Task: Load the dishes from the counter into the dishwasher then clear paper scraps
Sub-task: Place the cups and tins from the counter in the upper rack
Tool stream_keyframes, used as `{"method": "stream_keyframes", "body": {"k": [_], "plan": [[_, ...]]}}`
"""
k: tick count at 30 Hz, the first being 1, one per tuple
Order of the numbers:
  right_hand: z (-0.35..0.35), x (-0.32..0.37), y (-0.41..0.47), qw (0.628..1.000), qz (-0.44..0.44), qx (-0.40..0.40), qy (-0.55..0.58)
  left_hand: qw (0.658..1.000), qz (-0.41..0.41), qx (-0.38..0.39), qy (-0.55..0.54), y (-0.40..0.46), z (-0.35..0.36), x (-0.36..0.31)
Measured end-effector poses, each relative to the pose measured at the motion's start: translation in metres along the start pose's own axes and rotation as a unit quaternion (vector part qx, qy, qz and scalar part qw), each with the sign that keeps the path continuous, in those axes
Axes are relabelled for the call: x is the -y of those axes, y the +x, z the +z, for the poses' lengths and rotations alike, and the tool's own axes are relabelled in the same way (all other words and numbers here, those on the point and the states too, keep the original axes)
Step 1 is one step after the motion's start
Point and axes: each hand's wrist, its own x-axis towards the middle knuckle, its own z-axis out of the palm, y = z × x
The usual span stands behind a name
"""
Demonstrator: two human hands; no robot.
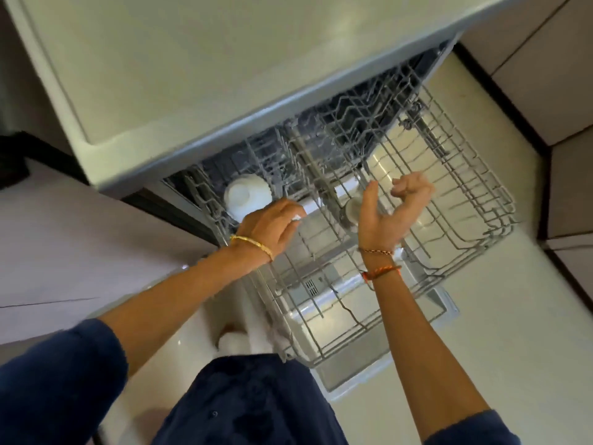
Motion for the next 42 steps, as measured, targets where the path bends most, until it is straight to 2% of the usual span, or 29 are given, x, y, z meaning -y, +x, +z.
{"method": "stream_keyframes", "body": {"k": [2, 4, 6, 10, 14, 17, 19, 21, 24, 27, 29, 37, 42], "plan": [[0.018, 0.05, 0.006, 0.995, -0.062, -0.014, 0.074, 0.993, 0.059, -0.099, 0.0, -0.02, -0.044, 0.002], [0.028, 0.073, 0.016, 0.994, -0.053, 0.004, 0.097, 0.983, 0.107, -0.148, -0.014, -0.022, -0.061, -0.004], [0.043, 0.105, 0.02, 0.989, -0.084, 0.021, 0.122, 0.973, 0.112, -0.201, -0.013, -0.033, -0.087, -0.006], [0.111, 0.22, -0.002, 0.96, -0.128, 0.071, 0.239, 0.937, 0.032, -0.348, 0.017, -0.092, -0.184, 0.025], [0.169, 0.321, -0.072, 0.909, -0.129, 0.148, 0.369, 0.846, -0.069, -0.526, 0.053, -0.192, -0.264, 0.058], [0.204, 0.397, -0.145, 0.863, -0.08, 0.231, 0.443, 0.784, -0.128, -0.597, 0.114, -0.281, -0.313, 0.081], [0.225, 0.437, -0.189, 0.829, -0.039, 0.301, 0.47, 0.755, -0.185, -0.615, 0.136, -0.331, -0.337, 0.093], [0.245, 0.472, -0.234, 0.8, -0.033, 0.391, 0.454, 0.707, -0.278, -0.64, 0.116, -0.379, -0.357, 0.105], [0.276, 0.506, -0.284, 0.772, -0.043, 0.522, 0.361, 0.623, -0.412, -0.664, 0.041, -0.435, -0.379, 0.133], [0.312, 0.531, -0.328, 0.71, -0.083, 0.647, 0.263, 0.566, -0.494, -0.66, -0.028, -0.48, -0.403, 0.17], [0.337, 0.547, -0.354, 0.666, -0.12, 0.7, 0.229, 0.53, -0.534, -0.658, -0.032, -0.505, -0.415, 0.197], [0.444, 0.606, -0.424, 0.58, -0.22, 0.756, 0.209, 0.5, -0.592, -0.632, 0.011, -0.573, -0.489, 0.318], [0.504, 0.652, -0.457, 0.554, -0.254, 0.757, 0.235, 0.468, -0.622, -0.627, 0.006, -0.613, -0.555, 0.4]]}}
